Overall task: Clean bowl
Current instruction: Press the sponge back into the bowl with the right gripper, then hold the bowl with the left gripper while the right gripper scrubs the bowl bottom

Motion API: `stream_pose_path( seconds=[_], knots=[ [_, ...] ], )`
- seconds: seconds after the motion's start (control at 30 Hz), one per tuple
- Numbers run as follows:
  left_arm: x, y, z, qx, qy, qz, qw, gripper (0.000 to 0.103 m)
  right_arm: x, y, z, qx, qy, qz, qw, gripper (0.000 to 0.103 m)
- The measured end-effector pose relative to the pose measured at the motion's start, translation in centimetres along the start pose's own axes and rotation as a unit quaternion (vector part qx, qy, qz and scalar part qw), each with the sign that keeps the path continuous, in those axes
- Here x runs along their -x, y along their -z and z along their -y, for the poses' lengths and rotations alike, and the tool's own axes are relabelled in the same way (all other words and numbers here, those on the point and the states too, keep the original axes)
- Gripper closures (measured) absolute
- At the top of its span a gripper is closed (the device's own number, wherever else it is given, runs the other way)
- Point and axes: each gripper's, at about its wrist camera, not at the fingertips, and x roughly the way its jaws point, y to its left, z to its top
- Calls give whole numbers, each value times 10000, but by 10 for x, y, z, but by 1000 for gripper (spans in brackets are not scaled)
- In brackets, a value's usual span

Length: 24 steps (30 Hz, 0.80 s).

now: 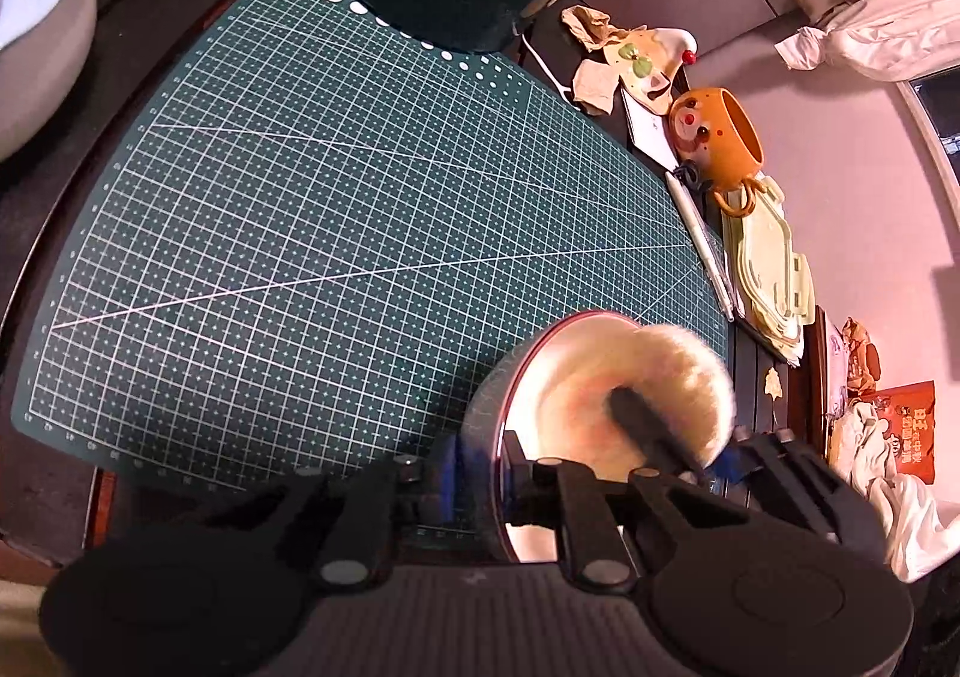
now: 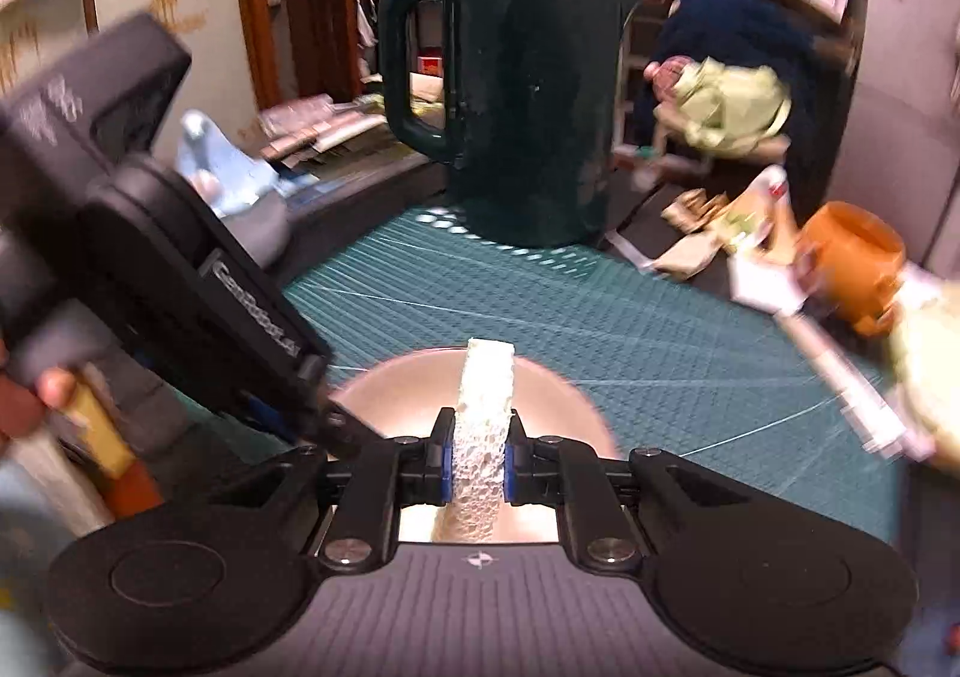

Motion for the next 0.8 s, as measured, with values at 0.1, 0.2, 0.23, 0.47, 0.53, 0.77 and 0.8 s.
stream_pose_path(
  seconds=[0.1,0.2,0.23,0.47,0.53,0.77,0.8],
  knots=[
    [0,1,-1,-16,-8,6,10000,89,5,-1,0,131,174,73,9997,90],
    [0,1,1,-56,-48,15,10000,90,11,-5,6,91,275,152,9995,90],
    [-1,1,1,-67,-57,15,10000,90,13,-6,9,78,299,190,9993,90],
    [-2,4,3,-138,-109,23,9998,90,30,-19,29,-685,-143,570,9959,90],
    [-2,5,3,-144,-112,26,9998,90,21,-17,29,-800,-283,397,9956,90],
    [1,3,6,-199,-142,-13,9997,90,-10,-8,20,-1060,-401,-353,9929,90],
    [0,3,6,-191,-134,-17,9997,90,-9,-7,19,-1075,-404,-365,9927,90]
  ],
)
